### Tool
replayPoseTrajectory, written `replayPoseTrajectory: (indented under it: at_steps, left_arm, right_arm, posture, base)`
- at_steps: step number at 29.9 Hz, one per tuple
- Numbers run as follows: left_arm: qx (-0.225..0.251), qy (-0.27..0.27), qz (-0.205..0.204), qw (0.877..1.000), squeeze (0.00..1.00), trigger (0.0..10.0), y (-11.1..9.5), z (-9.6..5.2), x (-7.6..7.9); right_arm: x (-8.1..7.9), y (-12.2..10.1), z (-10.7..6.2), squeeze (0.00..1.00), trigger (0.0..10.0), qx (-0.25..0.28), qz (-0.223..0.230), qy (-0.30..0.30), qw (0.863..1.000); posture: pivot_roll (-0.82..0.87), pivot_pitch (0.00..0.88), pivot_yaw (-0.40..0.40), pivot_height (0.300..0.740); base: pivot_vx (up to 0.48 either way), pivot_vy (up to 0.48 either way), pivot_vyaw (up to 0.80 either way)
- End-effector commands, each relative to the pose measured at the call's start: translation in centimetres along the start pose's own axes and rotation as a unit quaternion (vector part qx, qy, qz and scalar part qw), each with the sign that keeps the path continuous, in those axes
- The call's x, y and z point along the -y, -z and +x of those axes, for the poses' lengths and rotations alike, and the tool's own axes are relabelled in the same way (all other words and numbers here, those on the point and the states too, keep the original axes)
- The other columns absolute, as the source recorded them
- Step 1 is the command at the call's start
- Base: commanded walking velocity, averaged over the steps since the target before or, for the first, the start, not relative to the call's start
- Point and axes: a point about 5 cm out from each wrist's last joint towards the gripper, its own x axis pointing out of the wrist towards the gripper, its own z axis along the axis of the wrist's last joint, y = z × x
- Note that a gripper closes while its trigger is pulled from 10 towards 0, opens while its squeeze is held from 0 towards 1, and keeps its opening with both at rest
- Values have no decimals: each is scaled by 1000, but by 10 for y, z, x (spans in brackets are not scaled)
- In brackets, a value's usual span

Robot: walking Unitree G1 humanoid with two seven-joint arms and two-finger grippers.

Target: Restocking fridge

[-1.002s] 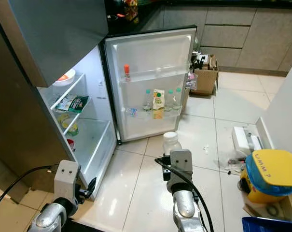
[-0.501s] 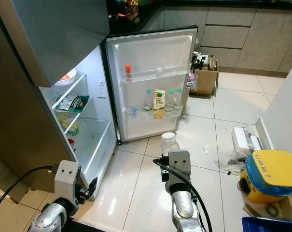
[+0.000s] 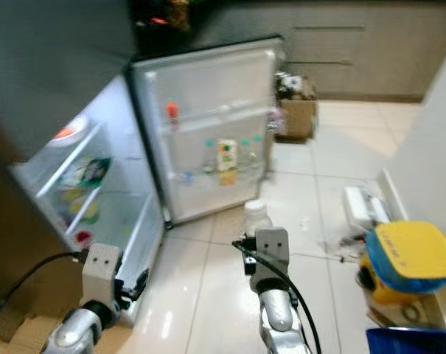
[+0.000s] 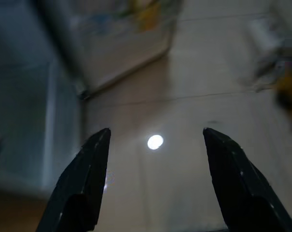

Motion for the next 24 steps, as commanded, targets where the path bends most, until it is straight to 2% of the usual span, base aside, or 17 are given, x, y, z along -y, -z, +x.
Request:
replayPoseTrajectory:
  at_steps: [1,4,24]
  left_arm:
    - [-15,-10,-2,1000,0,10000,8,-4,-6]
    - [-15,-10,-2,1000,0,10000,8,-4,-5]
    - [-17,-26,-1,1000,0,10000,9,-3,-9]
  right_arm:
    - [-10,-3,0,0,10000,3,13,-13,1000]
    - [-10,-3,0,0,10000,3,13,-13,1000]
    - [-14,-3,0,0,10000,1,1,-31,1000]
  posture:
    - [-105,125,56,710]
    - [-105,125,56,710]
    - [-105,123,56,710]
  base:
    - [439,0,-619]
    - [436,0,-610]
    - [426,0,0]
